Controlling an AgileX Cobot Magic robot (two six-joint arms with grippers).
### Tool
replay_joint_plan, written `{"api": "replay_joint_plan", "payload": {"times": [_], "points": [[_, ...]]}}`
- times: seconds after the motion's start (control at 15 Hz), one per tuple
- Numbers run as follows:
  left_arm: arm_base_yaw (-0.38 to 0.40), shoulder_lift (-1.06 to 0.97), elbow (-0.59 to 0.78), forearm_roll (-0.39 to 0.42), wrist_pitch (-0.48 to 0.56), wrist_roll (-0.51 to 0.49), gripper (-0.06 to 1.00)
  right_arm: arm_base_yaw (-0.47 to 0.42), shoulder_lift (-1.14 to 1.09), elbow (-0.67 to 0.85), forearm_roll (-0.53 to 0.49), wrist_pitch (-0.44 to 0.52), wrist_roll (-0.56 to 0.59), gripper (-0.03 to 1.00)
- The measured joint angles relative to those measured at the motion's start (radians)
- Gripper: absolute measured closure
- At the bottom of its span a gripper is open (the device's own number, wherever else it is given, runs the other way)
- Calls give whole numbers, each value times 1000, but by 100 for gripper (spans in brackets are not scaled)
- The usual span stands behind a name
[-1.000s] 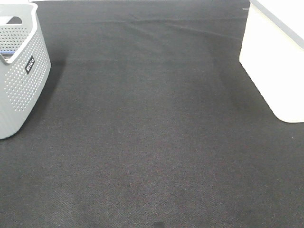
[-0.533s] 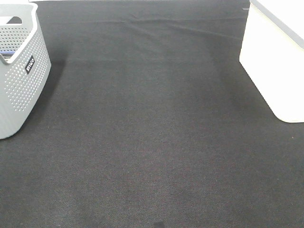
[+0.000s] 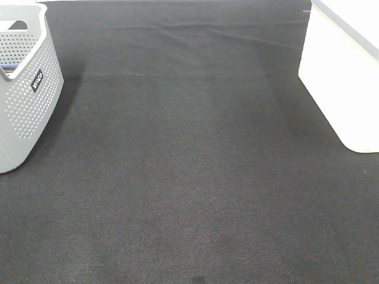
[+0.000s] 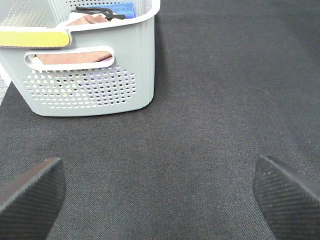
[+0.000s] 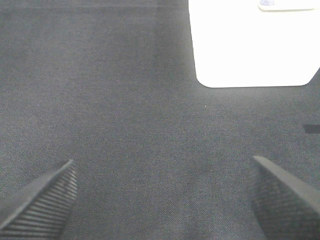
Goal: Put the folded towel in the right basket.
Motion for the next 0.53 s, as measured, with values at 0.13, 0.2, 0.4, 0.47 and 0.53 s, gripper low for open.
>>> {"api": "replay_joint_plan", "payload": {"times": [0.13,0.2,0.4,0.47,0.53], "points": [[0,0,0,0,0,0,-2,0,0,0,0,0,0,10],[0,0,0,0,0,0,-2,0,0,0,0,0,0,10],[0,0,0,0,0,0,-2,0,0,0,0,0,0,10],[0,0,0,0,0,0,-2,0,0,0,0,0,0,10],[0,0,0,0,0,0,-2,0,0,0,0,0,0,10]]}}
